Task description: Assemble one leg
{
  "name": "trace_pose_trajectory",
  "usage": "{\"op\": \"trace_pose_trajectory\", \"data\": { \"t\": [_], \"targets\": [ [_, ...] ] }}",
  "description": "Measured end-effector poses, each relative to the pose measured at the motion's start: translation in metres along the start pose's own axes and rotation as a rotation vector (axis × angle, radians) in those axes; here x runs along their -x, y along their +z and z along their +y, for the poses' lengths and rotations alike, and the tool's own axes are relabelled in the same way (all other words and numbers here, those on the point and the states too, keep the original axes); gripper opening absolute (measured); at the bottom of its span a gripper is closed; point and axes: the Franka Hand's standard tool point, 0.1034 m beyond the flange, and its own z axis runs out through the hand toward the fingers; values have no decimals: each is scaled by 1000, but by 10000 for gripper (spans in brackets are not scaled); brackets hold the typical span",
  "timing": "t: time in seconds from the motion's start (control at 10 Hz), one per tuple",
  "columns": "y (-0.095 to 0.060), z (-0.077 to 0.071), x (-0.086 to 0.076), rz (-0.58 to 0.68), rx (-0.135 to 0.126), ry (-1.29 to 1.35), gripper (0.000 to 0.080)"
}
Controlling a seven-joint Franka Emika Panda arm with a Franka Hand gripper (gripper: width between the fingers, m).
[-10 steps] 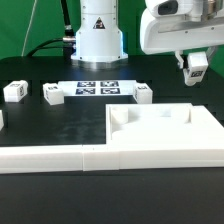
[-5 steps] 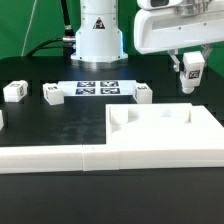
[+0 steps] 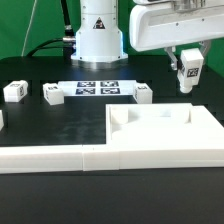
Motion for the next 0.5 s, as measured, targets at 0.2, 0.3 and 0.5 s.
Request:
{"op": "trace_pose_trajectory", "data": {
  "t": [0.2, 0.3, 0.5],
  "targets": [
    [-8, 13, -18, 12, 5, -56, 288],
    [-12, 21, -37, 36, 9, -77, 288],
    [-11, 30, -67, 52, 5, -109, 288]
  ]
}}
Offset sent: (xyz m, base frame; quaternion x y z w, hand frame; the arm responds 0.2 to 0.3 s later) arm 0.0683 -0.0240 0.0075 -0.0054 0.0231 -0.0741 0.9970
